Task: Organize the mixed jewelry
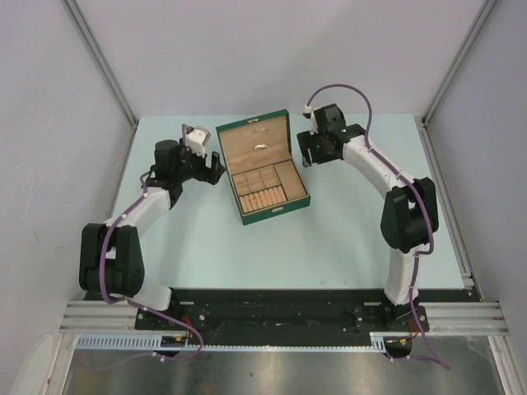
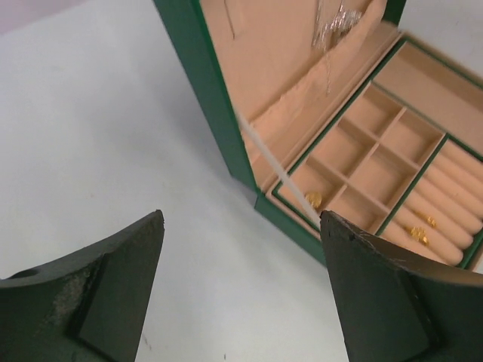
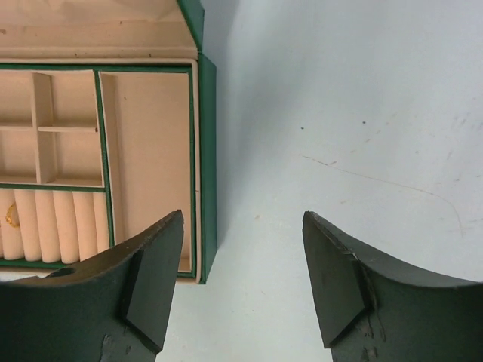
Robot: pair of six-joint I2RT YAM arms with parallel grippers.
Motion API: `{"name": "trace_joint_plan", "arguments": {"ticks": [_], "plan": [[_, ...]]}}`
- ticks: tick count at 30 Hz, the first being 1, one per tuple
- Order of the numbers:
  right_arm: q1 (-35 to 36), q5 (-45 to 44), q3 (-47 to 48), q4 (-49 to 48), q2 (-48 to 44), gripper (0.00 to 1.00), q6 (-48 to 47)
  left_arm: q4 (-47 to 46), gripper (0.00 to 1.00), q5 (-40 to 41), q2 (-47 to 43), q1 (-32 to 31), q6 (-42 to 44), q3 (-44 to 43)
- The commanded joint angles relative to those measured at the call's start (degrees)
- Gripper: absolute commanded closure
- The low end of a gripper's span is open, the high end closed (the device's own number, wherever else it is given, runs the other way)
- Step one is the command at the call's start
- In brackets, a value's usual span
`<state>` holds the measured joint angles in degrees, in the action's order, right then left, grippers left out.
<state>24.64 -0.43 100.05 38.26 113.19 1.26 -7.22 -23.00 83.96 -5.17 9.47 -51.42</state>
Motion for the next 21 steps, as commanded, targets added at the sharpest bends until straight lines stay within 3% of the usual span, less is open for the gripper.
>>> {"name": "trace_joint_plan", "arguments": {"ticks": [1, 10, 15, 21], "plan": [[-2.0, 4.7, -1.5, -1.3, -5.1, 0.30, -0.7, -6.3, 0.09, -6.3, 3.3, 0.4, -0.6, -5.8], [-5.5, 7.8, -6.4, -2.4, -7.5, 0.28, -1.1, -7.6, 0.00, -10.1, 14.6, 0.4, -2.4, -17.3], [-7.5, 9.4, -9.3, -3.2, -8.8, 0.28, -1.1, -9.3, 0.00, -12.6, 19.1, 0.4, -3.1, -21.4], [-9.2, 10.1, -12.2, -3.6, -10.2, 0.29, -1.1, -10.9, 0.00, -22.5, 20.2, 0.4, -6.1, -21.2]]}}
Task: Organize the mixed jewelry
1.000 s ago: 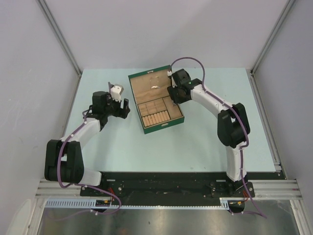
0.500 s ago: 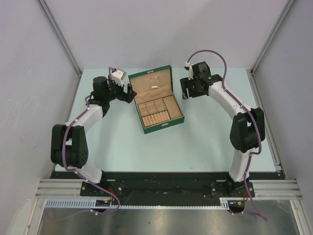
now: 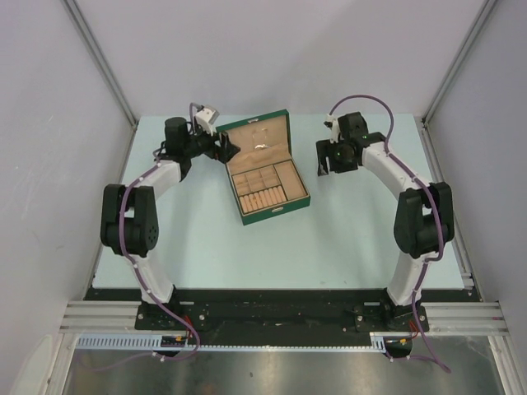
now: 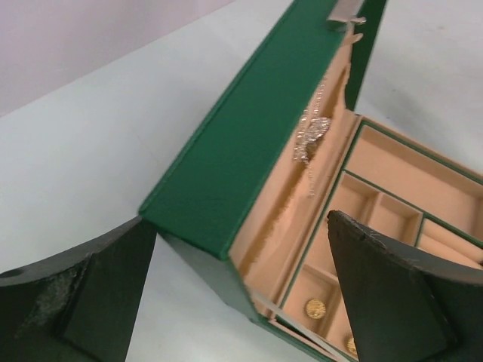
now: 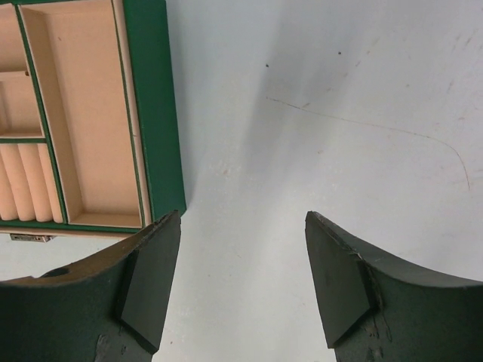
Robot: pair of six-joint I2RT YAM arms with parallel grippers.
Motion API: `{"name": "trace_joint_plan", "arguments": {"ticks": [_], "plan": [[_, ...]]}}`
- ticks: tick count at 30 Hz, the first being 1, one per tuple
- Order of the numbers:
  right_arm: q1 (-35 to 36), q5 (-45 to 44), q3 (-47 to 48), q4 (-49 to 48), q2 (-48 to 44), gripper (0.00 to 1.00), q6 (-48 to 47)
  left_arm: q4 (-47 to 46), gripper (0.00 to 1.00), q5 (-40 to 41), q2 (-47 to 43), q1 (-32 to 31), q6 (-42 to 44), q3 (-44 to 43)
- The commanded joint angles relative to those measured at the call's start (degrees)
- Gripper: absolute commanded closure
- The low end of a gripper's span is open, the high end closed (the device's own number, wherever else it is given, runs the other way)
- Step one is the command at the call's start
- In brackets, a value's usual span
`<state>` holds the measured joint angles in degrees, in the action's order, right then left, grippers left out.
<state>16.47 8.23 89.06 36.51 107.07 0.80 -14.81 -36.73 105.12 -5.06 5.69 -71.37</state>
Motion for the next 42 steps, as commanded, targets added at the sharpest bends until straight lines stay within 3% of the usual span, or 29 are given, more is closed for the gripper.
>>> {"name": "trace_joint_plan", "arguments": {"ticks": [1, 13, 27, 34, 42], "plan": [[-1.3, 1.5, -1.4, -2.0, -4.2, 0.28, -0.7, -3.6, 0.00, -10.1, -1.5, 0.3, -2.8, -0.3], [-2.2, 1.8, -2.9, -2.4, -6.4, 0.29, -0.7, -1.5, 0.00, -14.2, -12.8, 0.2, -1.6, 10.4], [-4.5, 2.3, -6.0, -2.8, -10.1, 0.29, -0.6, 6.8, 0.00, -11.5, -31.1, -0.3, 2.7, 22.9], [-5.0, 2.4, -7.0, -3.6, -11.4, 0.29, -0.7, 8.0, 0.00, -4.5, -34.6, -4.9, 3.9, 22.3], [-4.9, 1.5, -7.3, -3.2, -13.1, 0.29, -2.6, 9.6, 0.00, 13.5, -24.0, -17.7, 8.4, 15.1]]}}
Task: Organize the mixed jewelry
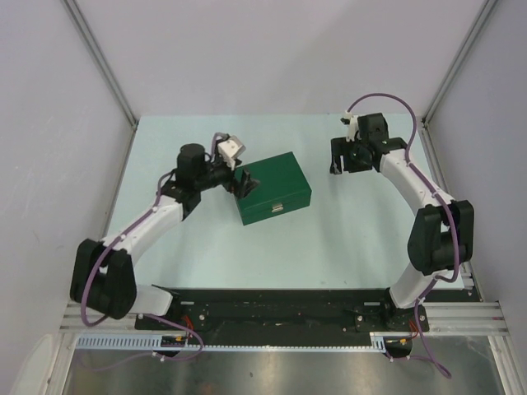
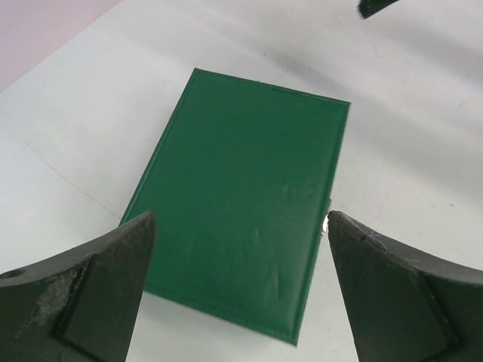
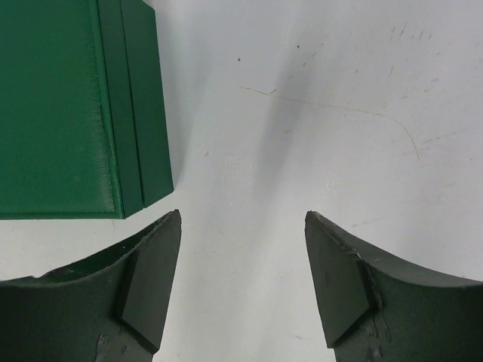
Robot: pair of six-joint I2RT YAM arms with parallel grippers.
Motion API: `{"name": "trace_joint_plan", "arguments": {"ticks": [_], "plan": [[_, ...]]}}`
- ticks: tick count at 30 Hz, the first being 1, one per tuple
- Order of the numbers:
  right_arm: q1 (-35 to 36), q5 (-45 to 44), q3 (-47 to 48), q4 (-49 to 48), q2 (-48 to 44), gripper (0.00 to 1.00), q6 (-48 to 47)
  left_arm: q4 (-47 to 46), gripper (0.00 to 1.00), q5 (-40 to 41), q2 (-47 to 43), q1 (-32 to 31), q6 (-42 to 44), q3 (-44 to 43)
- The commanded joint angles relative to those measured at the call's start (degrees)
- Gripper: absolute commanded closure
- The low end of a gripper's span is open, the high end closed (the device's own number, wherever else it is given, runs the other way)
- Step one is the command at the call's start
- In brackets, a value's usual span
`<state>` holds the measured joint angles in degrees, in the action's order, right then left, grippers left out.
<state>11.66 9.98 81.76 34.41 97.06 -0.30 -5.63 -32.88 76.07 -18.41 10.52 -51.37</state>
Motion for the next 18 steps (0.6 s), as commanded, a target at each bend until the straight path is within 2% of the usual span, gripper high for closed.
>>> {"name": "trace_joint_plan", "arguments": {"ticks": [1, 8, 18], "plan": [[-0.1, -0.3, -0.2, -1.0, -3.3, 0.29, -1.6, 0.5, 0.00, 10.7, 6.4, -5.1, 4.0, -6.4], [-0.6, -1.7, -2.6, -1.0, -5.7, 0.29, -3.0, 0.3, 0.00, 18.3, 17.5, -10.8, 7.2, -11.1], [-3.7, -0.3, -4.8, -1.3, -7.3, 0.29, -3.7, 0.6, 0.00, 23.2, 21.8, -14.7, 8.3, -8.9]]}}
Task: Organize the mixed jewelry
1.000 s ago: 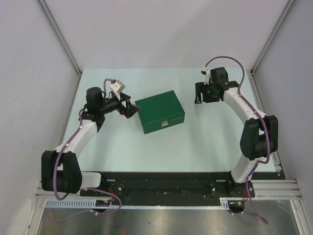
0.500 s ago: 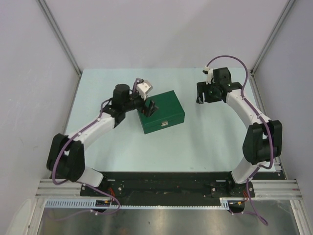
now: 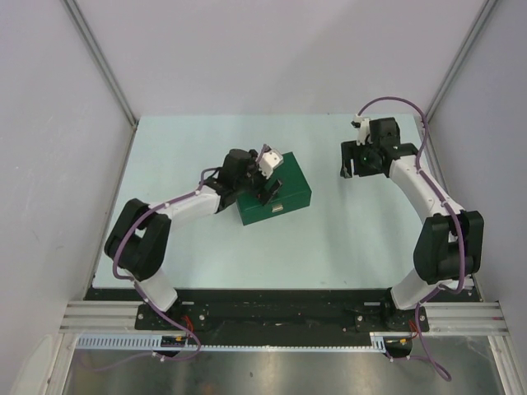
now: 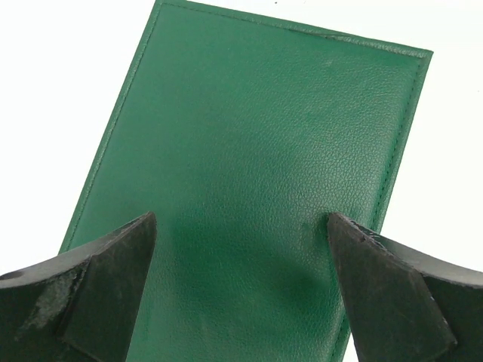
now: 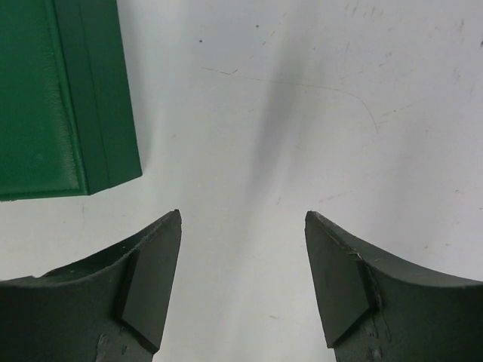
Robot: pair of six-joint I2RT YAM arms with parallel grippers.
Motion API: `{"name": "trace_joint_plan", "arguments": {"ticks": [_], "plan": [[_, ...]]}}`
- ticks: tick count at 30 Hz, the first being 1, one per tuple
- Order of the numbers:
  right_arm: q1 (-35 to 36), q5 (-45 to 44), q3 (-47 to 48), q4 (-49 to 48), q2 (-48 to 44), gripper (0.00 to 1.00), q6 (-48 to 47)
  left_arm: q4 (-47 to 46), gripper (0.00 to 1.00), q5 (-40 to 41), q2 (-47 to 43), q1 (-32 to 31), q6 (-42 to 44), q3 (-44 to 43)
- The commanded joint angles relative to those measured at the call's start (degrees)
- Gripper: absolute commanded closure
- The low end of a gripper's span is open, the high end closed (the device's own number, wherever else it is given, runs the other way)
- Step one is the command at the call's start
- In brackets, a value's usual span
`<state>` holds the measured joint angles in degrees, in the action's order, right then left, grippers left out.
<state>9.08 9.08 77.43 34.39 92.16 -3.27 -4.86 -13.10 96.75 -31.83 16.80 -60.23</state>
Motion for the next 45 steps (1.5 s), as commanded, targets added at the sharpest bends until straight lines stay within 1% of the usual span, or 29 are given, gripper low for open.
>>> {"name": "trace_joint_plan", "arguments": {"ticks": [1, 7, 11, 14, 20, 21, 23, 25, 28, 29, 30, 32, 36, 39, 40, 45], "plan": [[-1.3, 0.7, -0.8, -1.3, -2.5, 0.29, -0.7, 0.0, 0.00, 3.9, 1.8, -1.4, 1.9, 0.0], [-1.6, 0.9, -1.4, -1.6, -3.2, 0.29, -0.8, 4.1, 0.00, 6.2, 2.9, -2.6, 2.1, -1.6], [-2.4, 1.0, -1.4, -1.4, -4.4, 0.29, -1.3, 4.2, 0.00, 6.9, 1.2, -2.6, 1.9, -1.0], [-2.6, 0.7, -1.4, -1.4, -5.6, 0.29, -1.9, 4.2, 0.00, 8.5, -1.9, -2.6, 1.5, -0.9], [-2.7, -1.3, -1.4, -1.8, -8.6, 0.28, -2.8, 4.4, 0.00, 11.4, -11.1, -2.3, 2.0, -0.1], [-2.8, -1.6, -1.4, -2.0, -9.6, 0.26, -3.1, 6.6, 0.00, 11.5, -13.6, -2.0, 2.1, -0.1], [-2.8, -2.7, -1.4, -2.5, -10.7, 0.21, -3.4, 7.6, 0.00, 11.9, -15.9, -1.3, 2.1, 0.0], [-2.9, -3.4, -1.4, -3.0, -12.3, 0.19, -3.8, 9.4, 0.00, 12.1, -19.2, -0.7, 2.2, -0.6], [-3.0, -4.9, -1.3, -4.7, -14.4, 0.15, -4.4, 11.5, 0.00, 12.3, -23.8, 1.5, 1.6, -1.5], [-3.0, -5.8, -1.3, -4.9, -14.9, 0.12, -4.6, 11.9, 0.00, 12.6, -24.8, 2.9, 1.4, -1.6], [-3.0, -6.3, -1.3, -5.2, -15.5, 0.06, -4.6, 12.8, 0.00, 12.9, -27.1, 3.6, 1.2, -2.3], [-3.1, -8.0, -1.1, -6.2, -16.7, 0.00, -4.9, 14.1, 0.00, 12.9, -29.1, 6.1, 0.4, -3.7], [-3.3, -10.8, 0.4, -6.9, -17.9, 0.00, -4.8, 16.9, 0.00, 15.6, -34.3, 10.2, -1.9, -5.6], [-3.6, -11.4, 2.0, -7.0, -18.3, 0.00, -4.7, 17.8, 0.00, 16.9, -37.2, 13.4, -3.3, -6.2], [-3.7, -11.6, 2.3, -7.1, -18.5, 0.00, -4.6, 18.0, 0.00, 17.0, -37.9, 15.2, -3.6, -6.2], [-3.9, -12.9, 2.4, -8.8, -20.4, 0.00, -3.1, 19.5, 0.00, 16.5, -40.8, 20.3, -7.0, -6.2]]}}
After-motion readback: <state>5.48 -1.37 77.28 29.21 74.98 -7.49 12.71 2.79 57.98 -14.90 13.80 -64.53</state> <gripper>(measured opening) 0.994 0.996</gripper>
